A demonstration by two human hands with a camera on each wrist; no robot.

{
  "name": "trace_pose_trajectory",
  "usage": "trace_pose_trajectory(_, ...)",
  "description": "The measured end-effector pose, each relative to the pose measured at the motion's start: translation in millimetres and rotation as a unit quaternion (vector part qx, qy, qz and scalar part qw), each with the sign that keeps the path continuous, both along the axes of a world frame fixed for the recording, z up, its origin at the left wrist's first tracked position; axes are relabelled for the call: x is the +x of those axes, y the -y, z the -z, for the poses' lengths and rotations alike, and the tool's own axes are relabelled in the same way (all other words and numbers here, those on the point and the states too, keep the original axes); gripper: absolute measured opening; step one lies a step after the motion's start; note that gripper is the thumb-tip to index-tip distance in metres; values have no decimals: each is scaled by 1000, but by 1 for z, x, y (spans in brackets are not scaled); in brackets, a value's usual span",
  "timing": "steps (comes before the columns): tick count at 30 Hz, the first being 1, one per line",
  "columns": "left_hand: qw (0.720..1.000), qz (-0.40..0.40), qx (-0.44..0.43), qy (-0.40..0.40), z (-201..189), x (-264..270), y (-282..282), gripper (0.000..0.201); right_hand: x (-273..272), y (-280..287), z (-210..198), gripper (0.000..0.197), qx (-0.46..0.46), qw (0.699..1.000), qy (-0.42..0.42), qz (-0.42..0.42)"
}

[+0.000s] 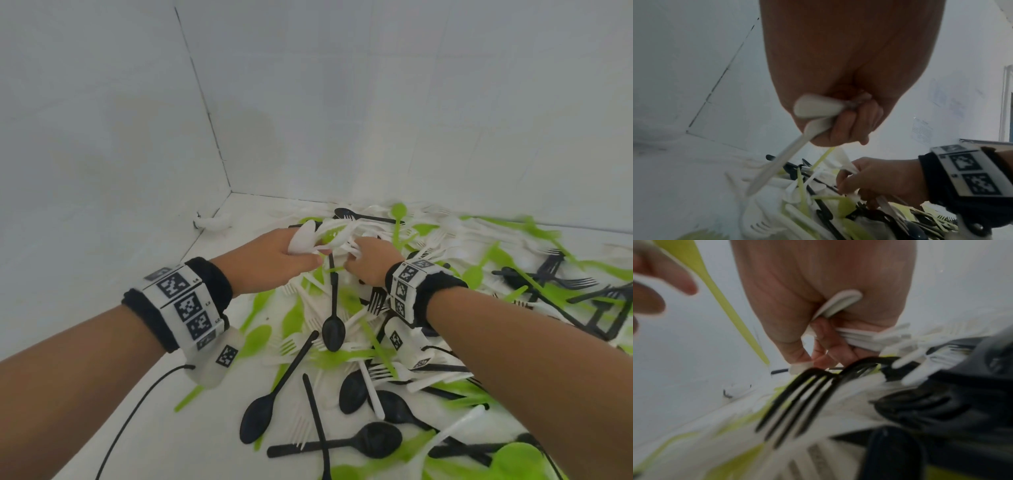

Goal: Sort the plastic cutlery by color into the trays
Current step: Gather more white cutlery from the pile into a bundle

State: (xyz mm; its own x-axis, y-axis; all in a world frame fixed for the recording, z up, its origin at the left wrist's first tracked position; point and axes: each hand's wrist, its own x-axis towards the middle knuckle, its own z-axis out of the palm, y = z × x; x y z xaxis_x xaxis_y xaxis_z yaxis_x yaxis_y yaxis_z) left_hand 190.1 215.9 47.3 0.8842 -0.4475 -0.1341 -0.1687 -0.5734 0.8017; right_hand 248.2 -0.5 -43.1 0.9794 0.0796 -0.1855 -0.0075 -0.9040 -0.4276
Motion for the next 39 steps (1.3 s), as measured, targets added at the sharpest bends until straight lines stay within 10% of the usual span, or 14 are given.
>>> trace_pose_trajectory(5,994,54,83,-44,6,5,7,27,-1,12,-11,49,192,971,24,140)
trace_pose_trajectory(12,908,194,366,62,16,7,22,15,2,25,-17,52,223,957,1,187)
trace_pose_trajectory(17,893,181,383,151,26,19,23,65,1,26,-9,17,249,949,20,192)
trace_pose_trajectory(25,887,205,383,156,40,21,22,78,-9,11,-22,41,415,897,-75,132)
trace_pose_trajectory(29,938,155,297,84,39,24,16,66,-5,4,-21,40,454,878,-47,144)
trace_pose_trajectory(32,931,161,316,80,37,22,14,10,-2,3,-18,38,427,895,-37,122)
trace_pose_trajectory(39,921,119,366,58,36,37,-9,29,10,13,-7,41,297,943,-1,150)
